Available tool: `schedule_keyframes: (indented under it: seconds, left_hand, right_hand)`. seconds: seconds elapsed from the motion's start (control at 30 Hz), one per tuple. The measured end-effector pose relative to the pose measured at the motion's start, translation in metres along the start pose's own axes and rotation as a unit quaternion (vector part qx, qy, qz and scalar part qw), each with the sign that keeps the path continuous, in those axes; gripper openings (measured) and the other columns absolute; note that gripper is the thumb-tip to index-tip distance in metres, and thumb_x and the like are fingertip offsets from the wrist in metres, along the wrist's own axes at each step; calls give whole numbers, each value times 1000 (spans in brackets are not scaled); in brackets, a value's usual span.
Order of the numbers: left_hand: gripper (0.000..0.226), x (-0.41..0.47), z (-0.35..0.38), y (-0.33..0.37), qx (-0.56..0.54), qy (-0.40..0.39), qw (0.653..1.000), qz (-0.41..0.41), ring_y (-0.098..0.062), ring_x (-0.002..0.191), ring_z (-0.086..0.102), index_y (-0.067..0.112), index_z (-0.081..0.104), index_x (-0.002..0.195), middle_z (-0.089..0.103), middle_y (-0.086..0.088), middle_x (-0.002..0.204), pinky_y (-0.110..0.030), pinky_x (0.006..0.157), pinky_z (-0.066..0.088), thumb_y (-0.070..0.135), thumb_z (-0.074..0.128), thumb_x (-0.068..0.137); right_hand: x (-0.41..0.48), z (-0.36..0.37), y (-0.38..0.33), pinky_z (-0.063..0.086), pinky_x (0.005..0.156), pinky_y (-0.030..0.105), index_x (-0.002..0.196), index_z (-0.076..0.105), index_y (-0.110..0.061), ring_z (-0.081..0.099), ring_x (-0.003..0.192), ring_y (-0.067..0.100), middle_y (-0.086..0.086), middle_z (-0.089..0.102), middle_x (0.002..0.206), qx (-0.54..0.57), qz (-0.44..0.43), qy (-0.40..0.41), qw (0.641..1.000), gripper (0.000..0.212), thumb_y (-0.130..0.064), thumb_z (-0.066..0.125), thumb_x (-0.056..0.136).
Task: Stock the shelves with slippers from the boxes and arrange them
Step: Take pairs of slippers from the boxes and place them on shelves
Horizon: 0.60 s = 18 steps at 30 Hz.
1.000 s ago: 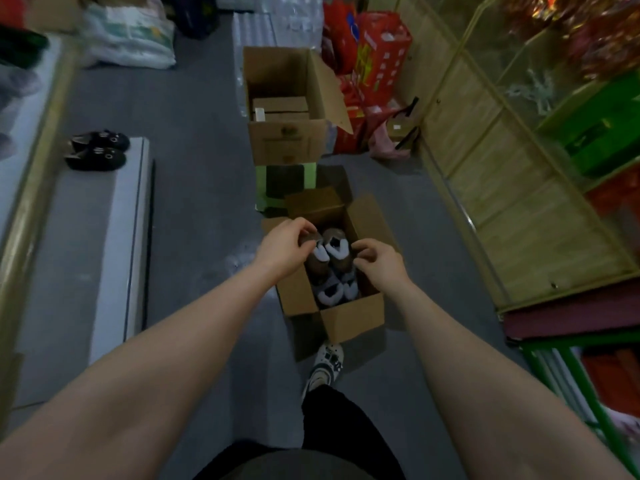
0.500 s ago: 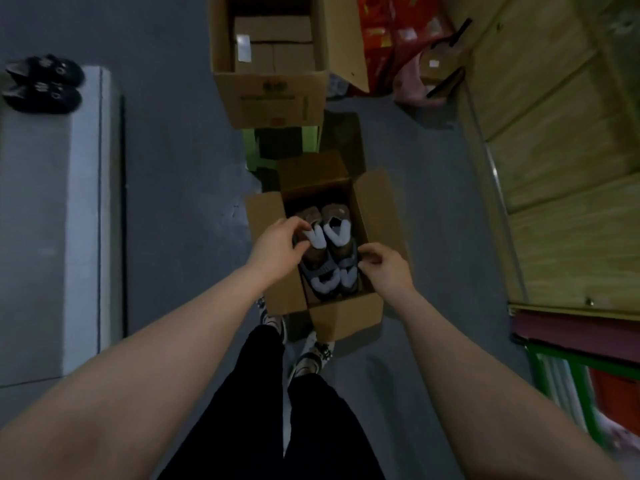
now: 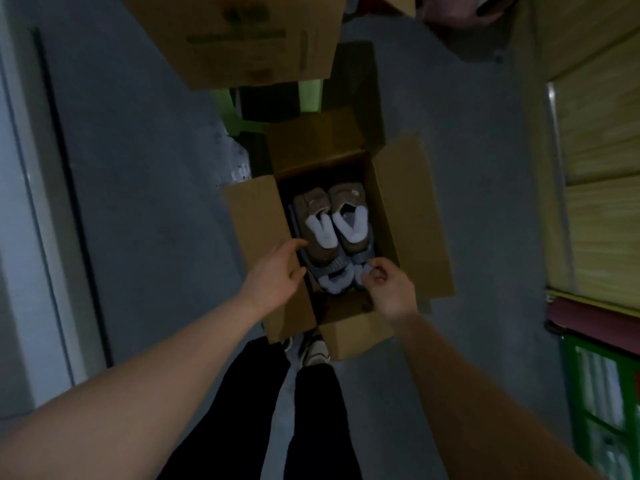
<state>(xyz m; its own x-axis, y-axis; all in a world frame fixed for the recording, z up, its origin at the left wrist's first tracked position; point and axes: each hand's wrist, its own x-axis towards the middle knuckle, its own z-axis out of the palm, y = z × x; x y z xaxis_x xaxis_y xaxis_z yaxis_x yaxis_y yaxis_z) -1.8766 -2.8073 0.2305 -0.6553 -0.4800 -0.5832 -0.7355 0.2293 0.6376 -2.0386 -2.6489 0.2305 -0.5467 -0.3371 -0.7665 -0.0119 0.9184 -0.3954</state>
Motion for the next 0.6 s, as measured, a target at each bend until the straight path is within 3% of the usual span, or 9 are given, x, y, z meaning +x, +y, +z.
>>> schedule_keyframes:
  seconds: [0.13, 0.2, 0.27, 0.33, 0.4, 0.47, 0.6]
  left_hand:
    - [52, 41, 29, -32, -4, -20, 1000, -6, -20, 122, 51, 20, 36, 146, 44, -4, 145, -25, 96, 41, 18, 53, 97]
    - [55, 63, 47, -48, -10, -29, 999, -12, -20, 122, 51, 19, 33, 148, 43, -4, 145, -23, 94, 40, 18, 53, 98]
    - [57, 85, 64, -62, -6, -42, 999, -14, -22, 116, 55, 20, 30, 150, 45, -6, 144, -24, 89, 43, 18, 53, 97]
    - [60, 108, 81, -73, 9, -55, 998, -14, -25, 114, 57, 20, 26, 150, 45, -8, 145, -25, 87, 43, 16, 53, 97]
    - [62, 129, 96, -82, 24, -60, 998, -10, -27, 123, 51, 18, 24, 151, 38, -9, 150, -26, 95, 40, 15, 53, 97]
    - [64, 150, 109, -91, 34, -55, 998, -5, -27, 131, 44, 16, 23, 152, 31, -10, 153, -29, 104, 36, 15, 55, 96]
    - [64, 190, 130, -110, 49, -34, 998, -6, -28, 135, 39, 13, 22, 152, 29, -13, 154, -25, 108, 30, 13, 53, 96]
  right_hand:
    - [57, 28, 7, 45, 85, 31, 130, 56, -15, 57, 98, 20, 2, 60, 107, -27, -19, 11, 999, 37, -23, 62, 94]
    - [83, 42, 12, 47, 83, 33, 124, 60, -13, 56, 91, 18, 1, 60, 101, -25, -43, 23, 998, 31, -19, 64, 93]
    - [110, 55, 21, 39, 75, 27, 121, 61, -10, 53, 87, 16, 2, 58, 96, -37, -76, 20, 996, 26, -13, 61, 95]
    - [139, 68, 28, 35, 75, 21, 130, 56, -13, 57, 98, 20, 6, 62, 110, -63, -81, 5, 995, 34, -13, 59, 97]
    - [164, 79, 33, 41, 84, 24, 140, 50, -17, 56, 117, 26, 9, 59, 132, -84, -104, 11, 991, 46, -14, 62, 95]
    - [185, 91, 37, 40, 102, 29, 145, 45, -17, 49, 130, 25, 10, 52, 143, -87, -147, 22, 985, 58, -13, 67, 92]
    - [234, 115, 51, 45, 104, 42, 138, 51, -7, 55, 120, 31, 15, 59, 131, -189, -190, 72, 961, 57, -31, 70, 89]
